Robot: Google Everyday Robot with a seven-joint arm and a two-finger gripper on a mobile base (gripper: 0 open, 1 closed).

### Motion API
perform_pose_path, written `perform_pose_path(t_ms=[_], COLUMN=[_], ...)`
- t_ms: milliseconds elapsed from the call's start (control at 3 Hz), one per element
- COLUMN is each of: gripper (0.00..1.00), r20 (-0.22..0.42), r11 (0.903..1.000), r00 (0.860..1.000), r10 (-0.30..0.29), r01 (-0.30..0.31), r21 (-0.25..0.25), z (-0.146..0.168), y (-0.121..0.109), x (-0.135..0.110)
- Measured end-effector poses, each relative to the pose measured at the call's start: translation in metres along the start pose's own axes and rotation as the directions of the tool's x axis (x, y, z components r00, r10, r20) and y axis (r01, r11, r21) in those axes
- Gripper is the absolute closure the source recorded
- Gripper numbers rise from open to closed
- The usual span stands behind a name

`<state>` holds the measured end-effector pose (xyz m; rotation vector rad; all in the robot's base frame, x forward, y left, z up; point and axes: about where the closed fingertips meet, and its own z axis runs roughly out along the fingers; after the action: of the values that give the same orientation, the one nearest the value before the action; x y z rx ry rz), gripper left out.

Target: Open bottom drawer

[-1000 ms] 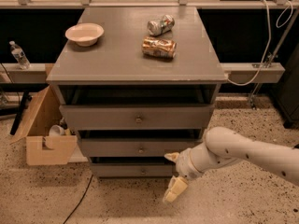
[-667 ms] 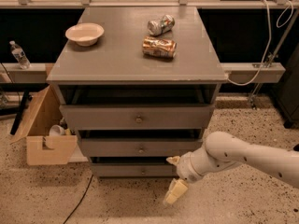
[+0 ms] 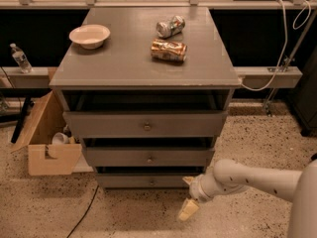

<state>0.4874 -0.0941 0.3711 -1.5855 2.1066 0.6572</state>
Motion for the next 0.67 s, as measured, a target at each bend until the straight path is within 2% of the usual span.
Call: perform_pose_path(t_ms=[333,667], gripper=[0.0,0.0], r20=[-0.024,-0.024], r11=[0.9981,0.9981], r00=[1.0,1.0], r10=[-0.008,-0.009], r01=[0.01,0.01], r21=[0.061,0.061], z=[0.0437,0.0439], y=[-0.0278,-0.0278], x=[0.0387,0.0388])
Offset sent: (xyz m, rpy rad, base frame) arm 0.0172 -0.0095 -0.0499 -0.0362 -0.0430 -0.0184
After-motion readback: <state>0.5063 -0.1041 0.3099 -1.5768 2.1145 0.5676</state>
